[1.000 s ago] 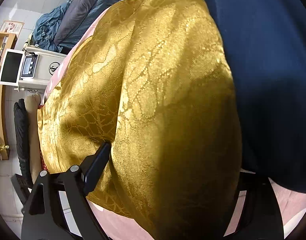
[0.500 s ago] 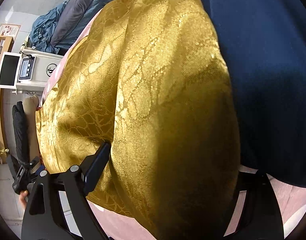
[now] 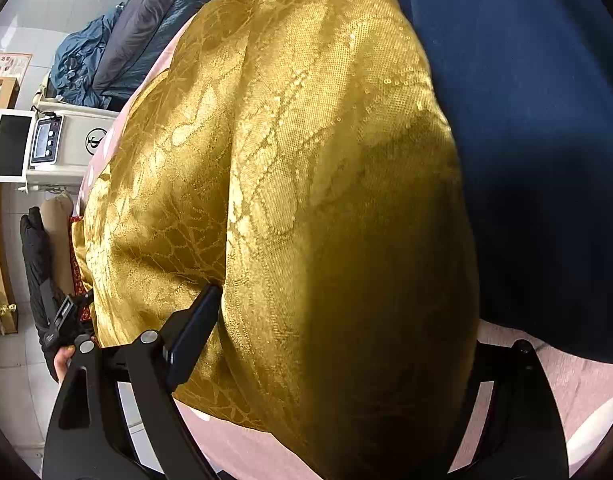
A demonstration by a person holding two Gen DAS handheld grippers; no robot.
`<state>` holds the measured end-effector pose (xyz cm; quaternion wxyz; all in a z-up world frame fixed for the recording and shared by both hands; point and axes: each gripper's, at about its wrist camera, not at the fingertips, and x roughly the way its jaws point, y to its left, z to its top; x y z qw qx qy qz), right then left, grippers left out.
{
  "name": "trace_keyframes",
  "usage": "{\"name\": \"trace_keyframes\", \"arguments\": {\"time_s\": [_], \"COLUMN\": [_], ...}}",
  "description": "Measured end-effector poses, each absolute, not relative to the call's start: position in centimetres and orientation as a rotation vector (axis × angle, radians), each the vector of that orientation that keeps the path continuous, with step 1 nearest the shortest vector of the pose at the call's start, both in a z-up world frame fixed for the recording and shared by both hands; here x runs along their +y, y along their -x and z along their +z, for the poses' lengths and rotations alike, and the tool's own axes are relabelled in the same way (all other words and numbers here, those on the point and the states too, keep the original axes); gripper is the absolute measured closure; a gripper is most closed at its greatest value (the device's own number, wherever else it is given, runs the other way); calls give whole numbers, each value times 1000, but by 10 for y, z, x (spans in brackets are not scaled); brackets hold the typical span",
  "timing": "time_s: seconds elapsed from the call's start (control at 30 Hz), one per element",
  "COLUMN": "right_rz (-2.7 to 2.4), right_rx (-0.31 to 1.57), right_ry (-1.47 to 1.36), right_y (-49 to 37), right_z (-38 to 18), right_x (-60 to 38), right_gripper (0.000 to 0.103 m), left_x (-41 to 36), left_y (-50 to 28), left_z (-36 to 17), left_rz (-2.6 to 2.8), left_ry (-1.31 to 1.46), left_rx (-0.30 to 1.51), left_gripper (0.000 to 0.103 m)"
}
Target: Fold large clothes
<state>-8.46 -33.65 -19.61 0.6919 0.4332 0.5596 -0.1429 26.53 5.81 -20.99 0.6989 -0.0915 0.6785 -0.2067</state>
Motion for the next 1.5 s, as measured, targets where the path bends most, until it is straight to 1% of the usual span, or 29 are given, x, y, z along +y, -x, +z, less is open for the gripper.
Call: {"name": "trace_keyframes", "arguments": {"time_s": [0.17,0.3,0.43,0.5,0.6,0.67,0.7,0.73,0.77,0.8,0.87,0.9,0.93,1.0,1.07,1.17,1.37,1.5], "right_rz": [-326,-334,-337,-340,-352,-364,-372,-372,-367,-362,-349,-341,-334,-318,-302,-265,-182,-185], "right_rx": [1260,1267,1274,1274,1276,1277,1276,1269,1261,1255,1243,1242,1243,1246,1238,1198,1176,1214], "right_ry": [-965,-961,-960,-958,-944,-912,-884,-854,-834,-812,-753,-723,-701,-660,-662,-689,-692,-680], "right_y": [82,80,79,79,77,75,74,72,70,69,66,65,64,64,68,80,114,147], "right_z": [-197,-198,-199,-199,-198,-194,-191,-187,-184,-180,-171,-167,-164,-156,-147,-128,-92,-86], "right_x": [-336,-334,-333,-332,-329,-327,-324,-321,-317,-314,-304,-299,-296,-288,-284,-280,-250,-224], "right_gripper": [17,17,17,17,17,17,18,22,30,34,52,60,64,76,80,84,85,86], "left_x": [49,30,20,19,23,22,20,19,19,18,16,15,15,17,26,41,50,65], "left_y": [-275,-265,-262,-261,-255,-250,-248,-247,-244,-242,-233,-229,-224,-220,-215,-202,-160,-141], "left_z": [-210,-210,-211,-211,-205,-199,-195,-191,-187,-184,-175,-170,-164,-153,-138,-113,-88,-92], "left_rz": [-497,-599,-588,-577,-558,-554,-556,-556,-555,-556,-563,-567,-573,-584,-598,-647,-750,-742], "left_ry": [225,268,217,225,205,186,182,181,179,178,155,141,127,126,178,277,183,140], "left_rx": [1511,1520,1501,1496,1489,1476,1468,1463,1457,1452,1439,1432,1424,1412,1385,1346,1362,1389], "left_gripper": [5,5,6,7,18,30,34,39,45,48,59,61,65,69,75,78,79,79]}}
